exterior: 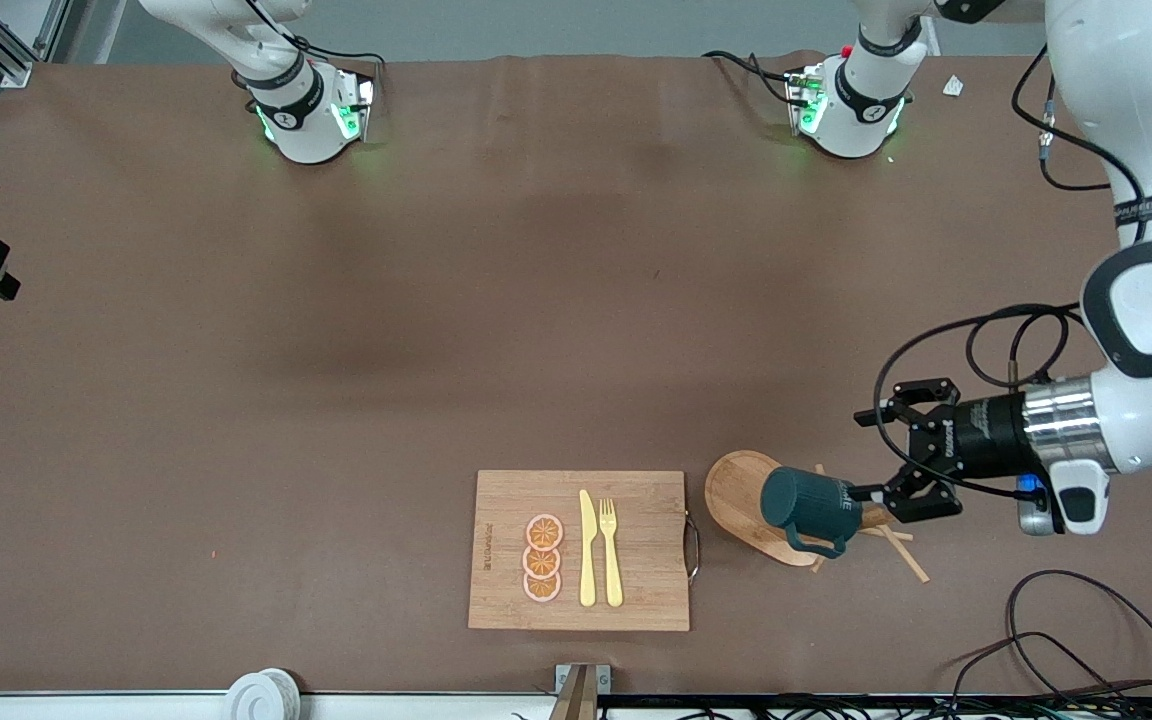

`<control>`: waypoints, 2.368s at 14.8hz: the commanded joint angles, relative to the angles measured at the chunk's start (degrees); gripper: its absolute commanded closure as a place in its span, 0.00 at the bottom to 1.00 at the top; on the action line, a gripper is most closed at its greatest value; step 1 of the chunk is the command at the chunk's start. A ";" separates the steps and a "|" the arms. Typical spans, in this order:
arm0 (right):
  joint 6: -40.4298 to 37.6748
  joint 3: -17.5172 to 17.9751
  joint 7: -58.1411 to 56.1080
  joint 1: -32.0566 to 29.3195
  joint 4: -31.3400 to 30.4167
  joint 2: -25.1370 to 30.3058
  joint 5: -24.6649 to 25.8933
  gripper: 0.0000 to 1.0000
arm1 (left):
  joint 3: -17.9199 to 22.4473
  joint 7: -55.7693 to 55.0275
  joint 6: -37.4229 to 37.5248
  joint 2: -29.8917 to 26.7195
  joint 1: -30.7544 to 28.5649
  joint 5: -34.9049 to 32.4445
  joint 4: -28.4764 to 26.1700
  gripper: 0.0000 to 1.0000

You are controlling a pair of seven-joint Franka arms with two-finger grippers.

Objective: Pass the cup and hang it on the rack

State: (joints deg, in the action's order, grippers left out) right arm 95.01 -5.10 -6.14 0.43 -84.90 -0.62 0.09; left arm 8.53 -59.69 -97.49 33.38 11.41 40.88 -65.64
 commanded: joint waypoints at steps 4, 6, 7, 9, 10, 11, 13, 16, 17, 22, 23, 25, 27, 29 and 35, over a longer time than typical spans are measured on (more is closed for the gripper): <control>0.08 0.71 0.17 -1.05 0.61 -0.17 0.97 0.00 | -0.44 20.20 0.37 -3.84 3.35 -32.03 -1.51 0.00; 0.00 0.71 0.17 -1.05 0.61 -0.17 0.97 0.00 | -1.24 26.26 4.56 -6.91 3.53 -42.85 -1.59 0.00; 0.00 0.71 0.17 -0.96 0.61 -0.17 0.97 0.00 | -1.41 29.86 6.50 -8.14 3.35 -44.90 -1.51 0.00; 0.08 0.71 0.17 -1.05 0.61 -0.17 0.97 0.00 | -1.68 37.15 7.31 -11.22 2.74 -45.79 -1.51 0.00; 0.08 0.71 0.08 -1.05 0.61 -0.17 0.97 0.00 | -1.59 40.41 7.40 -12.36 2.65 -45.80 -1.42 0.00; 0.08 0.71 0.17 -1.05 0.61 -0.17 0.97 0.00 | -1.68 41.14 8.79 -14.03 2.56 -45.63 -1.59 0.00; 0.00 0.71 0.25 -0.96 0.61 -0.17 0.88 0.00 | -1.59 41.76 13.45 -15.18 2.39 -45.45 -1.51 0.00; 0.00 0.71 0.26 -0.96 0.61 -0.17 0.88 0.00 | -2.12 43.94 14.78 -19.65 0.80 -44.48 -3.17 0.00; -0.09 0.71 0.26 -0.87 0.61 -0.17 0.88 0.00 | -2.99 45.26 17.48 -20.97 0.02 -44.48 -4.13 0.00; 0.00 0.71 0.43 -0.87 0.70 -0.17 0.88 0.00 | -7.39 51.50 15.67 -28.88 -4.82 -43.69 -16.07 0.00; -0.09 0.71 0.43 -0.87 0.70 -0.17 0.88 0.00 | -7.56 51.77 15.31 -30.11 -5.69 -43.61 -17.92 0.00; -0.09 0.71 0.43 -0.87 0.70 -0.17 0.88 0.00 | -10.01 51.86 14.53 -32.31 -8.94 -42.64 -21.18 0.00; -0.09 0.71 0.43 -0.87 0.70 -0.17 0.88 0.00 | -13.87 51.78 12.16 -34.16 -12.36 -42.64 -24.34 0.00; 0.00 0.62 0.43 -0.87 0.70 -0.17 0.88 0.00 | -14.60 51.78 11.80 -34.70 -12.91 -42.64 -25.06 0.00; -0.01 0.71 0.43 -0.87 0.70 -0.17 0.88 0.00 | -14.68 51.95 11.36 -33.91 -12.91 -42.73 -23.84 0.00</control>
State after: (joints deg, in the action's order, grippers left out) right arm 95.15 -5.12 -6.14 0.39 -84.74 -0.62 0.12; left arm -5.60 -8.54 -85.31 0.29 -0.63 -2.39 -88.83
